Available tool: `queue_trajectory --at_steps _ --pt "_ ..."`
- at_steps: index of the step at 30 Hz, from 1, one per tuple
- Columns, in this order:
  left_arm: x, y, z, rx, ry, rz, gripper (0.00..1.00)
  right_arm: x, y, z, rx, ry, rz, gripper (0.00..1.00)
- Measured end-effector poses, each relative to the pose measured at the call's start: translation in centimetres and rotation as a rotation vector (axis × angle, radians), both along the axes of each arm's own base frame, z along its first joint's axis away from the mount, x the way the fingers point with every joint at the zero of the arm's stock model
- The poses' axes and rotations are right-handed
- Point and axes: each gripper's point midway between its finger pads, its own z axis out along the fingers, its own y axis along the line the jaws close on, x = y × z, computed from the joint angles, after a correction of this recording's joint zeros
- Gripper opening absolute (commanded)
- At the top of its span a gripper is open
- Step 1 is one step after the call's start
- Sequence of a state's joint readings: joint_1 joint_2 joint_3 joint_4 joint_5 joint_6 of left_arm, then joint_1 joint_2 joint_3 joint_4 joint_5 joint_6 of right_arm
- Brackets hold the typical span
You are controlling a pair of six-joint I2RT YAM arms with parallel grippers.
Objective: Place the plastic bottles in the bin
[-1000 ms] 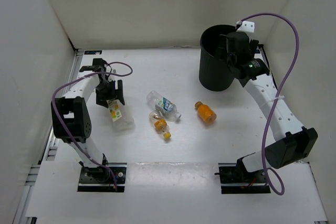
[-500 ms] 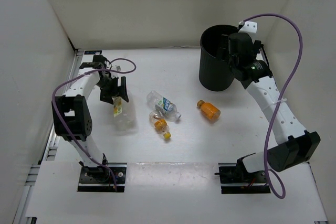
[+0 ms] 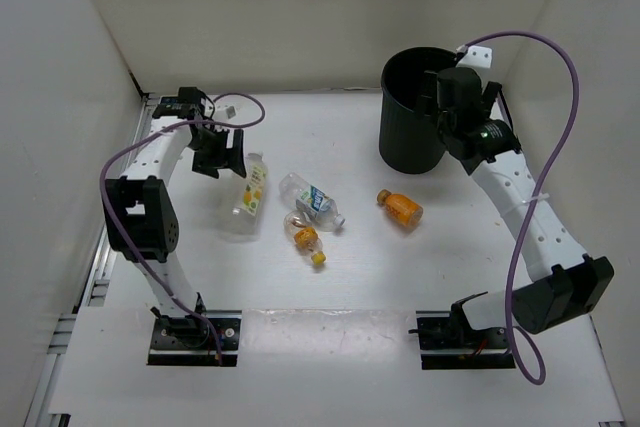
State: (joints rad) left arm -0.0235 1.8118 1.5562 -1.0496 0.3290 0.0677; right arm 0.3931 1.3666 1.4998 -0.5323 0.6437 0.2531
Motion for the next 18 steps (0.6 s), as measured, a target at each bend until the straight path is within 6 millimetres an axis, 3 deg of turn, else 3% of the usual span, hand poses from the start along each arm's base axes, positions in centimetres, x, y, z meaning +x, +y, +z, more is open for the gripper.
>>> queue_trajectory --at_steps 1,4,18 --pt "-0.2 0.0 -0.5 0.004 0.014 -0.008 0.44 -0.1 -0.1 -0.2 -0.003 0.004 -0.001 0.99" --pt "-0.7 0.0 -1.6 0.031 0.048 -0.028 1.0 -0.2 -0.2 -0.7 -0.011 0.014 -0.003 0.99" --pt "-2.4 -2.8 -2.9 0.091 0.077 -0.12 1.0 -1.2 -0.6 -1.1 -0.015 0.02 -0.002 0.99"
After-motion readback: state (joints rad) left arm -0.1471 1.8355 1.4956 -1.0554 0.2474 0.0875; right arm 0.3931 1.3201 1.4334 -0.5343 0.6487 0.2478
